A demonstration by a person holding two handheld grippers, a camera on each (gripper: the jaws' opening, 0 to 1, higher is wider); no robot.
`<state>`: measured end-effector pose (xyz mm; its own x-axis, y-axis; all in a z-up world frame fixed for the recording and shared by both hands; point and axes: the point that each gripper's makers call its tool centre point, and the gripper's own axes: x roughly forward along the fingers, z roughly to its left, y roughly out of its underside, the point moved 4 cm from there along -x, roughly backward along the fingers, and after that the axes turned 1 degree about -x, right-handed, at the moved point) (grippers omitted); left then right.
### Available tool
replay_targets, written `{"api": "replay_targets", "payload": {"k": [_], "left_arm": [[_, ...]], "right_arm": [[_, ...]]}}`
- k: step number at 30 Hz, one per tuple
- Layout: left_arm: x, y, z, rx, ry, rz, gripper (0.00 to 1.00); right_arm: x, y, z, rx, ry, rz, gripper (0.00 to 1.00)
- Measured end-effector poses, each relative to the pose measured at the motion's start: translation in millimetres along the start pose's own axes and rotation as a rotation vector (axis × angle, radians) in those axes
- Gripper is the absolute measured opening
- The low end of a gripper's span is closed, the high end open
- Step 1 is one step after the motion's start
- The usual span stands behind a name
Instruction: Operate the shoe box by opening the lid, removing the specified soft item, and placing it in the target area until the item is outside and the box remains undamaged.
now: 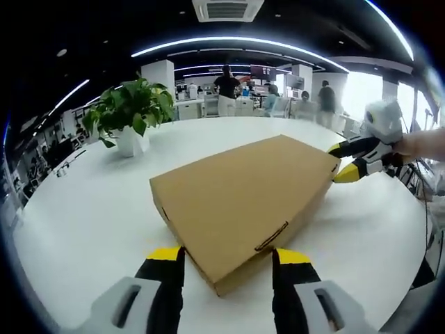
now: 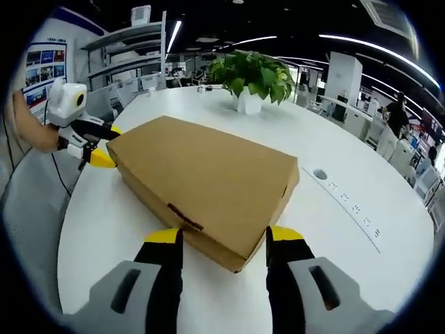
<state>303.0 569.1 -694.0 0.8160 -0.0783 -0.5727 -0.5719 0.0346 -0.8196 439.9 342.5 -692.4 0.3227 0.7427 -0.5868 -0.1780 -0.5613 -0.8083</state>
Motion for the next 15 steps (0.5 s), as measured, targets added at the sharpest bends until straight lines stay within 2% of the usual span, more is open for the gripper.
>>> {"api": "replay_targets", "payload": {"k": [15], "left_arm": [[-8.1, 3.2, 15.4, 0.033, 0.064, 0.040, 0.49]], "right_arm": [[-5.4, 1.6, 28.1, 0.062, 0.071, 0.022, 0.43]]}}
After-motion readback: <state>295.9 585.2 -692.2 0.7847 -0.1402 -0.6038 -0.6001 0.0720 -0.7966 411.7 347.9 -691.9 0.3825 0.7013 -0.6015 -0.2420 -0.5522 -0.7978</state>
